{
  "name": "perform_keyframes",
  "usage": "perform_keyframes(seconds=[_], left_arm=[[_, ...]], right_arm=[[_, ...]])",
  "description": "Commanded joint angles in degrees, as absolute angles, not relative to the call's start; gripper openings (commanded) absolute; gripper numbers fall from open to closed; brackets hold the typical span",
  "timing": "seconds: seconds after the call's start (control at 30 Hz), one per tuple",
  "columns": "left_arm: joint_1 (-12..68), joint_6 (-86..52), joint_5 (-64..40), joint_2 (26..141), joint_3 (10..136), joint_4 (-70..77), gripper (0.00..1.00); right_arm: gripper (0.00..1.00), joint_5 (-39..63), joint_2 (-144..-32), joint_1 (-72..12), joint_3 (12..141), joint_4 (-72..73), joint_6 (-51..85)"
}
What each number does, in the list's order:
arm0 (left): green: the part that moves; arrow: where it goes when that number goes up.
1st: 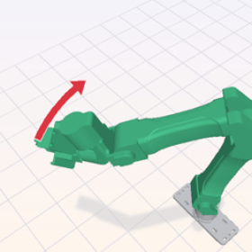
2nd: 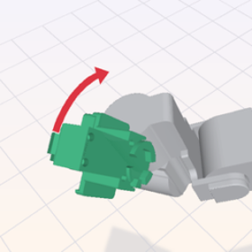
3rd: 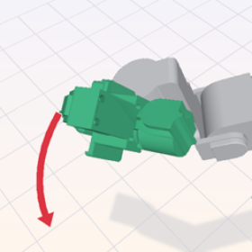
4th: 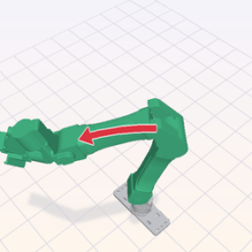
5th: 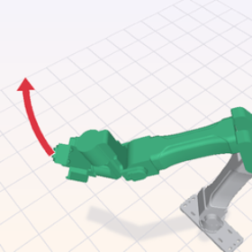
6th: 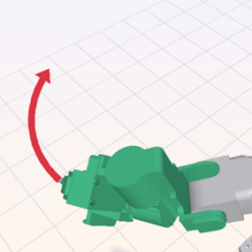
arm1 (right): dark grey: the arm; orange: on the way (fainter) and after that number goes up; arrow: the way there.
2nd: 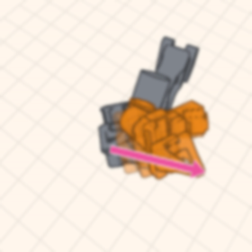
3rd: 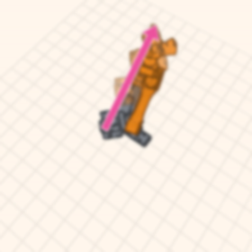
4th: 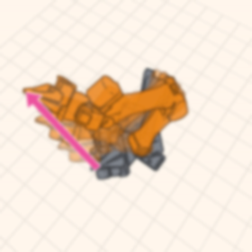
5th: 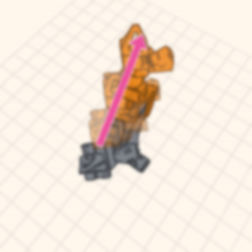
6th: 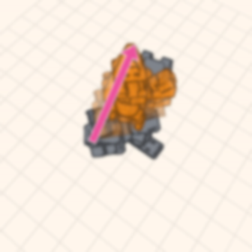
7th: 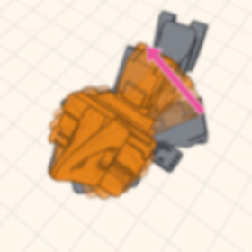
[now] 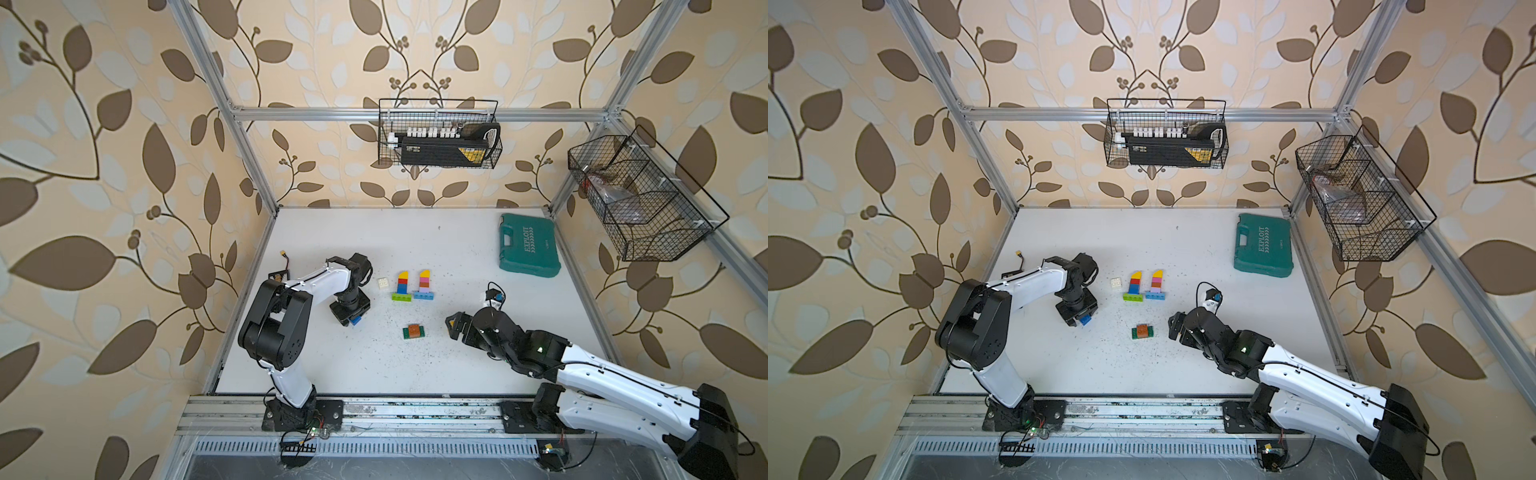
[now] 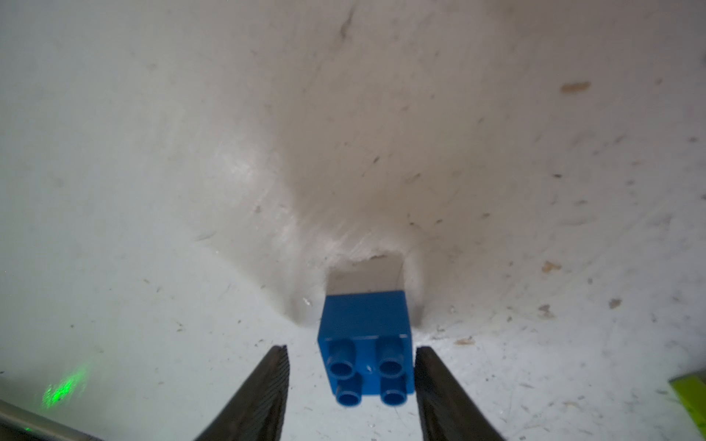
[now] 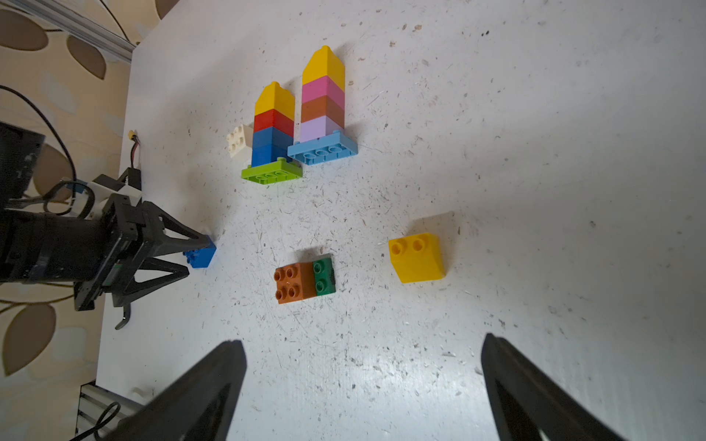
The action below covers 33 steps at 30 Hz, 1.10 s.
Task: Assemble the number 1 with lego
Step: Pick up the lego brick from the center of the board.
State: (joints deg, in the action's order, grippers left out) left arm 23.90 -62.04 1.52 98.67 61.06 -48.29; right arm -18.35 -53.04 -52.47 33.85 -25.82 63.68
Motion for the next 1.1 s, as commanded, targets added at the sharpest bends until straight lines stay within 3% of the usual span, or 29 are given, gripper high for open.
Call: perform_keyframes(seconds=[0.0, 0.73, 1.07], left_arm=[[23.09, -59.63, 2.42, 96.44, 60.56, -48.87, 0.55], [23.02, -56.69, 1.48, 100.58, 60.56, -47.86, 0.39], [25.02, -55.74, 1.32, 98.89, 62.71, -51.26, 0.19]], right_arm=[[0.99, -18.1, -53.87, -52.31, 35.63, -27.7, 64.6], [0.99, -17.43, -54.66, -52.31, 35.77, -28.03, 64.86], [0.99, -17.38, -54.26, -52.31, 35.62, -27.97, 64.94]])
